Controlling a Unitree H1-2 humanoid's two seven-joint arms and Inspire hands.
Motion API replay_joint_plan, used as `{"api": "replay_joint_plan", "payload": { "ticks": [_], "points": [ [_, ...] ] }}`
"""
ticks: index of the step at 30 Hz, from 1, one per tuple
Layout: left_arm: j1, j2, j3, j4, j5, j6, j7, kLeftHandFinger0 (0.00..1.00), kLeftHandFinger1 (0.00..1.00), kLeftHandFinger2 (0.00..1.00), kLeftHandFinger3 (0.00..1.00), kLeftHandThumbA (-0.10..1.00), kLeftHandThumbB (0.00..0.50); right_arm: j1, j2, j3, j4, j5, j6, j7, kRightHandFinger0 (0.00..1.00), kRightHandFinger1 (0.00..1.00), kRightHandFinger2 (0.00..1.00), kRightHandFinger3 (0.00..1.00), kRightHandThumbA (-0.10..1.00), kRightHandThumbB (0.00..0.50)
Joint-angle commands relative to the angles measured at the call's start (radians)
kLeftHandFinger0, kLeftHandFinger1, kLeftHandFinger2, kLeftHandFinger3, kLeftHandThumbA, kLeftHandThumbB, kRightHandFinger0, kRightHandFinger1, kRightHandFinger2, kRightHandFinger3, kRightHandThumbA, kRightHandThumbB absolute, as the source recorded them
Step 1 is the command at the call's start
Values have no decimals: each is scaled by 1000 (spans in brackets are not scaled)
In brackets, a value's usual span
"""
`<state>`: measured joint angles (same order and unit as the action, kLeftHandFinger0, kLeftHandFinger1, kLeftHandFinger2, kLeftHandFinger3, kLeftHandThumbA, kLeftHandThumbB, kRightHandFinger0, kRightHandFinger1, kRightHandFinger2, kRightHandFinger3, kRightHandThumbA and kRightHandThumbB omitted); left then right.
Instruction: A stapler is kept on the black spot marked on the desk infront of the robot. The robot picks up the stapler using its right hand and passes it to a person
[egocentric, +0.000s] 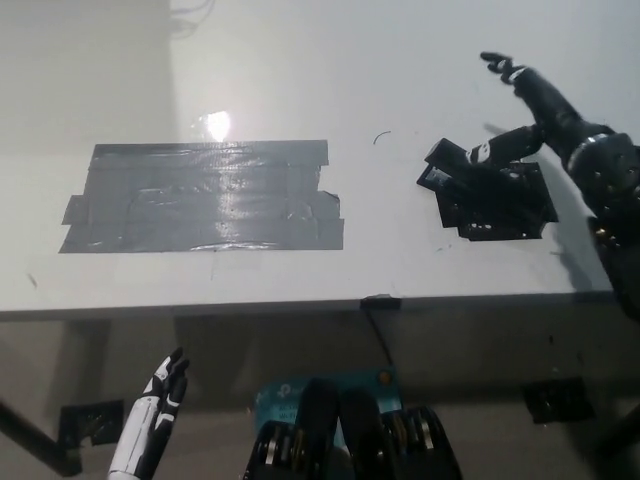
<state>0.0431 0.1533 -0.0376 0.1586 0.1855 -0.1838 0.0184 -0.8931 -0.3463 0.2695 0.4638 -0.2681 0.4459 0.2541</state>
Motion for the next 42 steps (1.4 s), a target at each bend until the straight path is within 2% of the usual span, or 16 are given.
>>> {"api": "replay_joint_plan", "payload": {
  "ticks": [1, 6, 15, 27, 36, 39, 41, 42],
  "points": [
    [-8, 1, 2, -12, -6, -31, 2, 1000, 1000, 1000, 1000, 1000, 430, -105, 16, 28, 91, -41, 7, 11, 1000, 1000, 1000, 1000, 1000, 353],
    [-10, 5, 1, -15, 1, -23, 1, 1000, 1000, 1000, 1000, 1000, 450, -127, 27, 75, 166, -77, -16, 5, 1000, 1000, 1000, 1000, 1000, 336],
    [-12, 11, 1, -24, 0, -16, -6, 1000, 1000, 1000, 1000, 1000, 447, -140, 24, 126, 258, -109, -35, 4, 1000, 1000, 1000, 1000, 1000, 312],
    [-14, 10, -5, -25, 6, -3, -10, 1000, 1000, 1000, 1000, 1000, 435, -135, 39, 131, 284, -115, -36, 14, 1000, 1000, 1000, 1000, 1000, 354],
    [-18, 13, -4, -17, -1, -4, -17, 1000, 1000, 1000, 1000, 1000, 425, -133, 48, 126, 300, -115, -54, 11, 1000, 1000, 1000, 1000, 1000, 352],
    [-17, 14, -4, -16, -5, -4, -20, 1000, 1000, 1000, 1000, 1000, 426, -130, 51, 113, 314, -99, -71, 21, 1000, 1000, 1000, 1000, 1000, 338],
    [-18, 15, -6, -14, 2, -10, -19, 1000, 1000, 1000, 1000, 1000, 423, -134, 56, 88, 348, -72, -107, 26, 1000, 1000, 1000, 1000, 1000, 308],
    [-19, 16, -8, -13, 4, -10, -20, 1000, 1000, 1000, 1000, 1000, 423, -135, 57, 84, 359, -73, -126, 21, 1000, 963, 979, 909, 928, 240]
  ]
}}
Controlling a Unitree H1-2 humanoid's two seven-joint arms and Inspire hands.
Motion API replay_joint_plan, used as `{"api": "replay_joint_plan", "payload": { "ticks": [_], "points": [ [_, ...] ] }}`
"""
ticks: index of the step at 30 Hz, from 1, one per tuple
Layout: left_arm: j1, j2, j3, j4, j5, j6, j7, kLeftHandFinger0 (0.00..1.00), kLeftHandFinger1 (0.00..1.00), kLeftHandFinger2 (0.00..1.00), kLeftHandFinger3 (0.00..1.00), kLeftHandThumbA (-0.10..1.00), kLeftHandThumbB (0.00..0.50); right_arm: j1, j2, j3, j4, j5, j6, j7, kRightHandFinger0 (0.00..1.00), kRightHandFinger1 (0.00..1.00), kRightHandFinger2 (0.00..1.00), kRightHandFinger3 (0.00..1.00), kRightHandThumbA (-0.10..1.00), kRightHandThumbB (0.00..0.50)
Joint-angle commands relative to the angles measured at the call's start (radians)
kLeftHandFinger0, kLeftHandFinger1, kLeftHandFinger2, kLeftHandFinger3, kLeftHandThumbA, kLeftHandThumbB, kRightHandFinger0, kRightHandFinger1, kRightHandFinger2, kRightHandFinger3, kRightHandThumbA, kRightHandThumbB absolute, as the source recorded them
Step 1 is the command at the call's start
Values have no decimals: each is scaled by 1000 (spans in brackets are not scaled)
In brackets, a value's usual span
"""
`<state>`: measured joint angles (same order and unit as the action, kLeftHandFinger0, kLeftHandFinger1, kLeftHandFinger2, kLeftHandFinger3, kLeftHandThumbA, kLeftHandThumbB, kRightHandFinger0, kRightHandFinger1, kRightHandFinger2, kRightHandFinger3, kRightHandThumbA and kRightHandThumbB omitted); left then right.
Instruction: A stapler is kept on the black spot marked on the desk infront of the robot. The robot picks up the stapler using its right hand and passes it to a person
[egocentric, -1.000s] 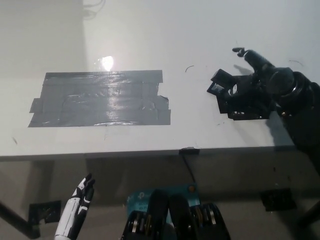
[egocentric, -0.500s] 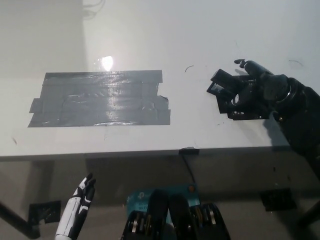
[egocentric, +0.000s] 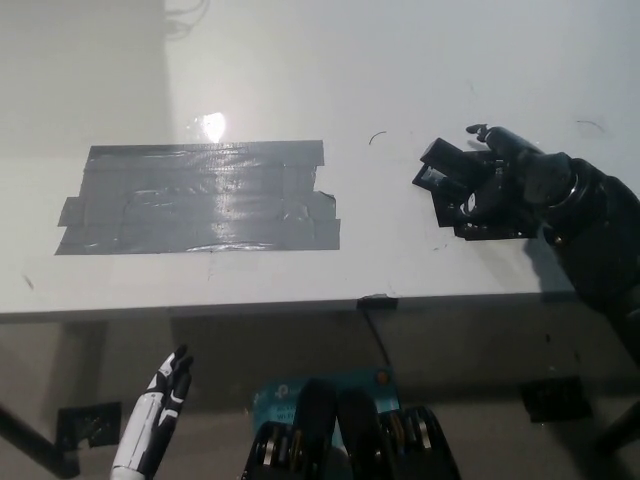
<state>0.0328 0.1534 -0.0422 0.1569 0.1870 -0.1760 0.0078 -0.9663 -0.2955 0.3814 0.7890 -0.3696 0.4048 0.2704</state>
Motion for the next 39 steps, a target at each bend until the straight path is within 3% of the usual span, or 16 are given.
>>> {"api": "replay_joint_plan", "payload": {
  "ticks": [1, 2, 3, 4, 5, 6, 7, 10, 11, 12, 16, 18, 24, 27, 34, 39],
  "points": [
    [-8, 16, -3, -13, 3, -16, -10, 1000, 1000, 1000, 1000, 1000, 421, -64, 6, -25, 42, 23, -92, 5, 796, 645, 636, 593, 845, 179],
    [-9, 17, -3, -14, 3, -15, -10, 1000, 1000, 1000, 1000, 1000, 421, -67, 7, -21, 50, 17, -96, 8, 681, 499, 482, 450, 807, 156],
    [-10, 18, -3, -15, 3, -14, -10, 1000, 1000, 1000, 1000, 1000, 425, -67, 7, -18, 49, 12, -94, 8, 384, 159, 133, 157, 765, 76],
    [-11, 17, -3, -17, 3, -11, -11, 1000, 1000, 1000, 1000, 1000, 427, -65, 8, -10, 52, -4, -92, -5, 15, 6, 52, 110, 677, 49],
    [-10, 14, -5, -19, 4, -7, -12, 1000, 1000, 1000, 1000, 1000, 426, -61, 8, -6, 56, -15, -99, -20, 3, 65, 165, 198, 647, 32],
    [-14, 13, -6, -17, 5, -6, -12, 1000, 1000, 1000, 1000, 1000, 426, -60, 5, -5, 62, -16, -113, -20, 36, 289, 485, 322, 669, 5],
    [-19, 13, -6, -15, 6, -6, -12, 1000, 1000, 1000, 1000, 1000, 427, -61, 3, -4, 68, -17, -123, -20, 55, 371, 629, 383, 674, 1],
    [-23, 16, -5, -12, 0, -10, -17, 1000, 1000, 1000, 1000, 1000, 433, -56, 3, -15, 68, -15, -124, -26, 96, 535, 867, 727, 729, 0],
    [-21, 18, -6, -14, 0, -7, -20, 1000, 1000, 1000, 1000, 1000, 430, -52, 4, -20, 65, -13, -121, -30, 129, 578, 904, 732, 729, 0],
    [-20, 18, -6, -16, 0, -5, -21, 1000, 1000, 1000, 1000, 1000, 430, -50, 4, -22, 64, -12, -122, -30, 153, 593, 912, 744, 729, 0],
    [-14, 21, -9, -25, 10, 2, -25, 1000, 1000, 1000, 1000, 1000, 422, -38, -1, -43, 55, 7, -133, -28, 8, 392, 694, 523, 738, 0],
    [-17, 21, -8, -21, 9, 1, -26, 1000, 1000, 1000, 1000, 1000, 433, -40, -4, -51, 65, 12, -133, -25, 17, 399, 695, 497, 750, 0],
    [-20, 20, -3, -17, 0, 0, -29, 1000, 1000, 1000, 1000, 1000, 431, -31, -2, -132, 61, 76, -110, -20, 51, 449, 770, 564, 751, 0],
    [-22, 18, -3, -13, -3, -4, -32, 1000, 1000, 1000, 1000, 1000, 427, -30, 6, -249, 76, 193, -79, 24, 1, 354, 678, 509, 749, 0],
    [-31, 18, -1, -7, -10, 5, -36, 1000, 1000, 1000, 1000, 1000, 439, -58, 32, -550, 132, 419, 65, 53, 0, 84, 503, 606, 649, 1],
    [-35, 19, -4, -8, -3, 4, -36, 1000, 1000, 1000, 1000, 1000, 438, -71, 28, -626, 167, 457, 65, 71, 0, 1, 363, 448, 719, 7]
  ]
}}
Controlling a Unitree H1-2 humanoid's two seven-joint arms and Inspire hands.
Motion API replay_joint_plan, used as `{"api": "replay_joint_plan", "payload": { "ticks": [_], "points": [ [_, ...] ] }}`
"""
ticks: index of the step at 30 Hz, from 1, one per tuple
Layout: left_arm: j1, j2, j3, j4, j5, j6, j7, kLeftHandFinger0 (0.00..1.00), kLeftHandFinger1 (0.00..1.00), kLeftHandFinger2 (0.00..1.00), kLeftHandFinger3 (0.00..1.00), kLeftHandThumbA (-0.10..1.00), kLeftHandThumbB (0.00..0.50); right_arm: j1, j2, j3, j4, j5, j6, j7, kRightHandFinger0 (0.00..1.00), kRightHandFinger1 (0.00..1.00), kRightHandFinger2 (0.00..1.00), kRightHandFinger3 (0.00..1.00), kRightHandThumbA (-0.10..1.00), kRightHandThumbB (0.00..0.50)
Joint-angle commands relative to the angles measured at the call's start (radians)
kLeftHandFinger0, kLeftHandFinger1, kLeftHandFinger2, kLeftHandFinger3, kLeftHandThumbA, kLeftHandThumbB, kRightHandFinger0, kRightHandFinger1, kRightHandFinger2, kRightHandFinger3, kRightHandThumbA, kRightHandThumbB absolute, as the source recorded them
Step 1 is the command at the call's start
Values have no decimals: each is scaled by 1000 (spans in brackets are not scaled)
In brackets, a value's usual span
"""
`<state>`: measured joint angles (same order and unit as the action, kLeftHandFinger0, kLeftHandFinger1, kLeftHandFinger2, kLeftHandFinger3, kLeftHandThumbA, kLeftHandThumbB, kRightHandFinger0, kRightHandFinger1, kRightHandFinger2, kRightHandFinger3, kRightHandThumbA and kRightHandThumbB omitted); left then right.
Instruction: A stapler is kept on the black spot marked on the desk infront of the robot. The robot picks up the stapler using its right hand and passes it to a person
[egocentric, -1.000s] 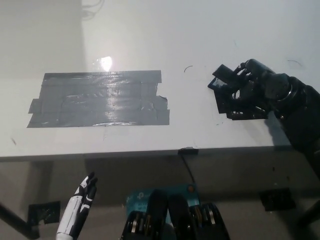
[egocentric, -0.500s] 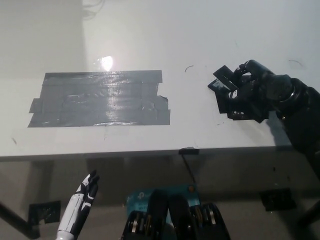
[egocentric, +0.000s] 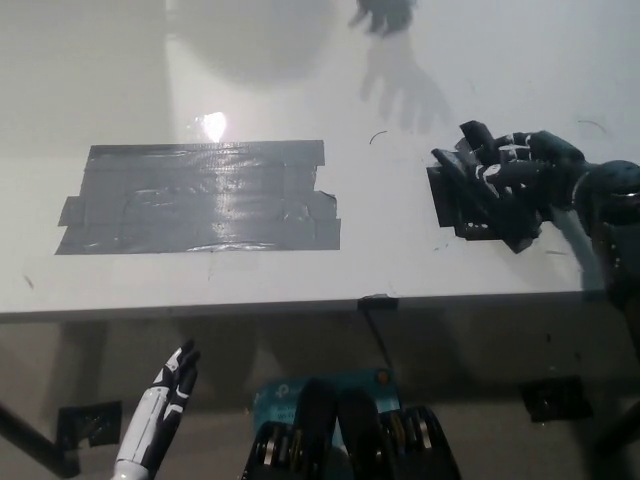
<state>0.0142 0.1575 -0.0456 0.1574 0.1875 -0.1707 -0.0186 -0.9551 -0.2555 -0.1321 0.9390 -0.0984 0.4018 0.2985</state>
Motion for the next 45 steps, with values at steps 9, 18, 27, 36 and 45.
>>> {"api": "replay_joint_plan", "payload": {
  "ticks": [9, 18, 27, 36, 45],
  "points": [
    [-20, 17, -6, -19, 3, 20, -15, 1000, 1000, 1000, 1000, 1000, 462, -148, -33, -312, 172, 432, 68, 156, 0, 0, 0, 182, 844, 0],
    [-30, 17, -6, -20, -6, 24, -21, 1000, 1000, 1000, 1000, 1000, 462, -135, -6, -261, -39, 611, 68, 168, 0, 0, 0, 1, 921, 0],
    [-30, 21, -10, -12, 2, 14, -20, 1000, 1000, 1000, 1000, 1000, 452, -122, -10, 1, -402, 979, 68, -36, 0, 0, 0, 0, 879, 0],
    [-37, 22, -17, -17, 3, 32, -30, 1000, 1000, 985, 1000, 1000, 441, -313, 51, 33, -265, 775, 68, -93, 0, 0, 0, 25, 785, 20],
    [-39, 25, -27, -24, 18, 41, -27, 1000, 989, 946, 1000, 1000, 422, -459, 138, 11, -3, 526, 60, -208, 0, 0, 185, 217, 625, 26]
  ]
}}
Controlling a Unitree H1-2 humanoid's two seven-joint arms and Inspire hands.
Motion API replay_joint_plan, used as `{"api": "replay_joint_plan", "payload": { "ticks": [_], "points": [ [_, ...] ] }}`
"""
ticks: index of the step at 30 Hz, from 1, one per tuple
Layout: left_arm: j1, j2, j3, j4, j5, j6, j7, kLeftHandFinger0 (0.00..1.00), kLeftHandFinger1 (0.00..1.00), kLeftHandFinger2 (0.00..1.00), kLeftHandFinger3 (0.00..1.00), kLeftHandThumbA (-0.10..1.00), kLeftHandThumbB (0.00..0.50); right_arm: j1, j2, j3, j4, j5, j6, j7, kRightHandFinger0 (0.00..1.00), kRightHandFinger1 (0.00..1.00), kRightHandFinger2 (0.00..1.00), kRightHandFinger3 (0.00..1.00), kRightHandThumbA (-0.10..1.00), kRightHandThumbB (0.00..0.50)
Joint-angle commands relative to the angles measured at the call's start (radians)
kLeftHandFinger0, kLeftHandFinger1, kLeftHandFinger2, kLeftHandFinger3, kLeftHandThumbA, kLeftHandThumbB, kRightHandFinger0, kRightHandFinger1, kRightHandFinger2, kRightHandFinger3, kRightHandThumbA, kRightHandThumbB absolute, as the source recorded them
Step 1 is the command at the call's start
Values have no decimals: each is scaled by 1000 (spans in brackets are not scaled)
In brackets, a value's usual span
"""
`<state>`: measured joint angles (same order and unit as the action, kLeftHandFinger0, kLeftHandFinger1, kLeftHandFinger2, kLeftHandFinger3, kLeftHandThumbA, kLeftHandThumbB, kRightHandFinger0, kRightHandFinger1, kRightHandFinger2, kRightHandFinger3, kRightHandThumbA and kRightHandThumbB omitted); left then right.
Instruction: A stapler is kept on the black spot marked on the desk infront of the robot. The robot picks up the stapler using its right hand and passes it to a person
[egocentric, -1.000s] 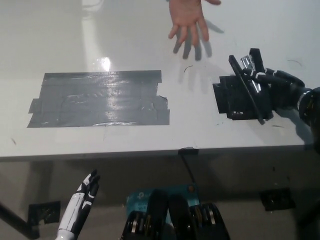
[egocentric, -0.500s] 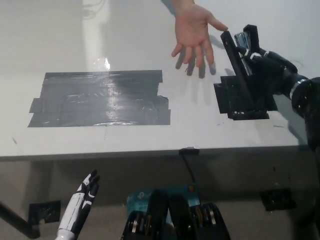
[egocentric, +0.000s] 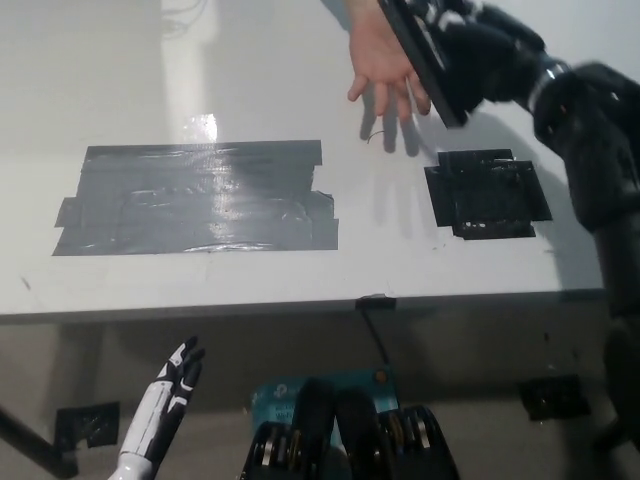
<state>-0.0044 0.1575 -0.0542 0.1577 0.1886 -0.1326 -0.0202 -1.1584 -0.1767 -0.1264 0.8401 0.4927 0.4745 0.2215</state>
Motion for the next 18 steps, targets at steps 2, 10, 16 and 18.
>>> {"api": "replay_joint_plan", "payload": {
  "ticks": [2, 10, 16, 18],
  "points": [
    [-21, 27, -18, -27, 15, 5, -27, 1000, 987, 942, 1000, 1000, 418, -271, 69, 6, 136, -86, -39, -152, 0, 0, 261, 307, 605, 27],
    [-31, 34, -24, -38, 14, 16, -33, 1000, 974, 937, 1000, 965, 405, -334, 95, 187, 348, -335, -288, -304, 0, 110, 481, 492, 757, 27],
    [-30, 37, -27, -35, 7, 13, -41, 1000, 974, 931, 1000, 949, 406, -303, 105, 353, 391, -487, -412, -386, 219, 226, 473, 462, 787, 29],
    [-33, 35, -28, -35, 6, 17, -45, 1000, 972, 926, 1000, 943, 407, -296, 96, 403, 405, -503, -404, -291, 620, 711, 1000, 997, 873, 196]
  ]
}}
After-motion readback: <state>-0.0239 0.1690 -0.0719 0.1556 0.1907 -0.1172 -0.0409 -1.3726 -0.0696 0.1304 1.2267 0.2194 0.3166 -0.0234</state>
